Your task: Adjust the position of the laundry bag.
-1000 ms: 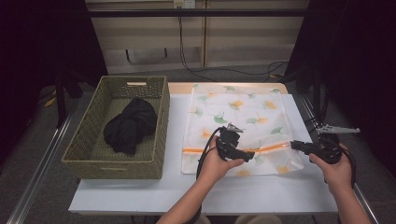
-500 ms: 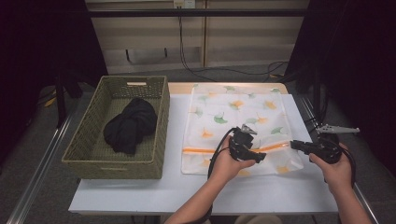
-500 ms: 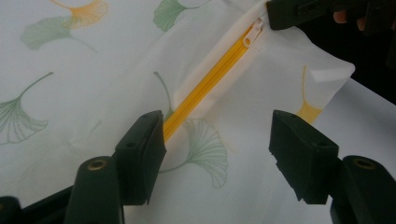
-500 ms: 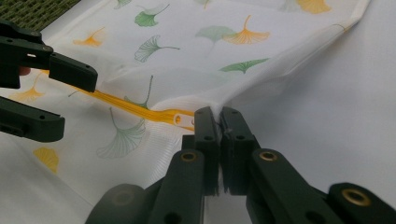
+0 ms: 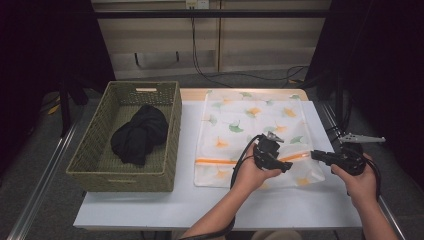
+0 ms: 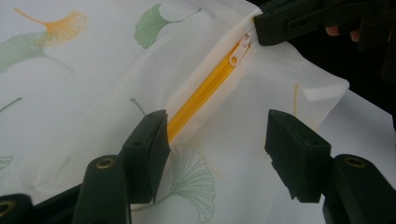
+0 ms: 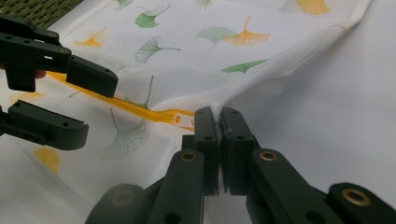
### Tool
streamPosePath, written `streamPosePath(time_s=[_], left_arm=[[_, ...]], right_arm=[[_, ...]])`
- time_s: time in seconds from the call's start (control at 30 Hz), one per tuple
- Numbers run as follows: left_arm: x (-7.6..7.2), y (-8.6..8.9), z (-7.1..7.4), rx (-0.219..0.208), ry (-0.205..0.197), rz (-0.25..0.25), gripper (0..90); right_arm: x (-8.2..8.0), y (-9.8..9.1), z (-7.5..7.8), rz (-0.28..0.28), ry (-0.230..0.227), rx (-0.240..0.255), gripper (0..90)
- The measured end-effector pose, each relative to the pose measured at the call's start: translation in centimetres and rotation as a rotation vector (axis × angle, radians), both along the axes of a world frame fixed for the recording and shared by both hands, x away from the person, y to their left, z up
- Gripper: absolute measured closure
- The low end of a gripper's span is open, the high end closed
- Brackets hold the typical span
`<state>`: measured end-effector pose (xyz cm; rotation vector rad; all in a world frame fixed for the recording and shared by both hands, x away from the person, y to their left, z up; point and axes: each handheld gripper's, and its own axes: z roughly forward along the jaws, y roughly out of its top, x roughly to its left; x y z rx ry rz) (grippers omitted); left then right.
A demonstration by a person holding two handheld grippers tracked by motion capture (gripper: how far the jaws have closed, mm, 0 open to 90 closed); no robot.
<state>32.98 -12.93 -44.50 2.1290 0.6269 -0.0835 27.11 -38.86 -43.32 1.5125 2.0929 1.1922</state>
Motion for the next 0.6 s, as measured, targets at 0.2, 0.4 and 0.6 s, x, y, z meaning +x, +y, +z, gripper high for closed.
streamPosePath(time_s=[0.2,0.4,0.6], left_arm=[[0.2,-0.8,-0.2,-0.009,0.004,-0.011,45.3],[0.1,-1.8,-0.1,-0.011,-0.027,-0.031,48.6],[0.4,-2.4,-0.1,-0.018,-0.032,-0.04,52.8]], right_arm=[[0.0,0.1,0.1,-0.001,0.0,0.001,86.8],[0.0,0.1,0.1,0.004,-0.007,0.0,86.8],[0.0,0.1,0.2,0.008,-0.012,0.003,86.8]])
